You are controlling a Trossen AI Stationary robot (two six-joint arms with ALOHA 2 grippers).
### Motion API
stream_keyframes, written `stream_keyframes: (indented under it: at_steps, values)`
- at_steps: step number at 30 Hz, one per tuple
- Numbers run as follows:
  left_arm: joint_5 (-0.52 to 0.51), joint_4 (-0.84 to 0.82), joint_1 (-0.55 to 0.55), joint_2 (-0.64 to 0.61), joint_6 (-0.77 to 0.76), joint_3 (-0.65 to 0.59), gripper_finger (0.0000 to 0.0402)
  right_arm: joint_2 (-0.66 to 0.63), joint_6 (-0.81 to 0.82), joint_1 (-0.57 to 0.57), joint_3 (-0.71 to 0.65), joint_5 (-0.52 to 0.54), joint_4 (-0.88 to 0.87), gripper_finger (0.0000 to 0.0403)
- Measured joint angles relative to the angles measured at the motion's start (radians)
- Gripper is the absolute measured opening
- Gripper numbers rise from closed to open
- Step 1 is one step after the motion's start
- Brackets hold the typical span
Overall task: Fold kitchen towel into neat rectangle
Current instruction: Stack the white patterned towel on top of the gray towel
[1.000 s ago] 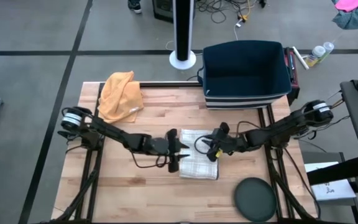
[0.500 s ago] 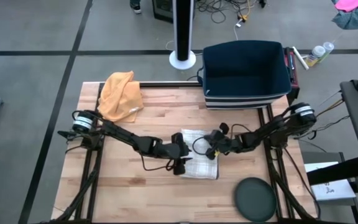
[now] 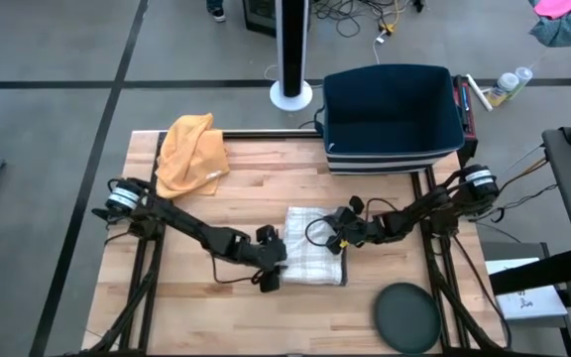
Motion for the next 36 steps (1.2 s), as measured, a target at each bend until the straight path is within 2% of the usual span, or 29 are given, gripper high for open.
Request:
stream_keyframes:
  at_steps: [9, 15, 19, 28, 32, 36]
  values:
    - [-0.034, 0.101, -0.003, -0.032, 0.019, 0.000, 0.0152, 0.000, -0.003, 0.000, -0.001, 0.001, 0.000, 0.0000]
    - [-0.037, 0.202, -0.003, 0.032, 0.060, -0.004, 0.0152, 0.000, -0.008, 0.000, -0.001, 0.001, 0.000, 0.0000]
    - [-0.002, 0.203, -0.004, 0.081, 0.056, -0.004, 0.0152, 0.001, -0.011, 0.000, -0.001, 0.001, 0.000, 0.0000]
    - [0.005, 0.175, -0.040, 0.060, 0.015, -0.007, 0.0152, 0.001, -0.024, 0.000, 0.003, 0.001, -0.002, 0.0000]
    - [0.002, 0.202, -0.032, 0.058, 0.050, -0.008, 0.0152, -0.049, -0.086, 0.010, 0.031, -0.008, -0.038, 0.0000]
    - [0.004, 0.189, -0.023, 0.047, 0.070, -0.008, 0.0152, -0.176, -0.174, 0.023, 0.071, -0.008, -0.099, 0.0000]
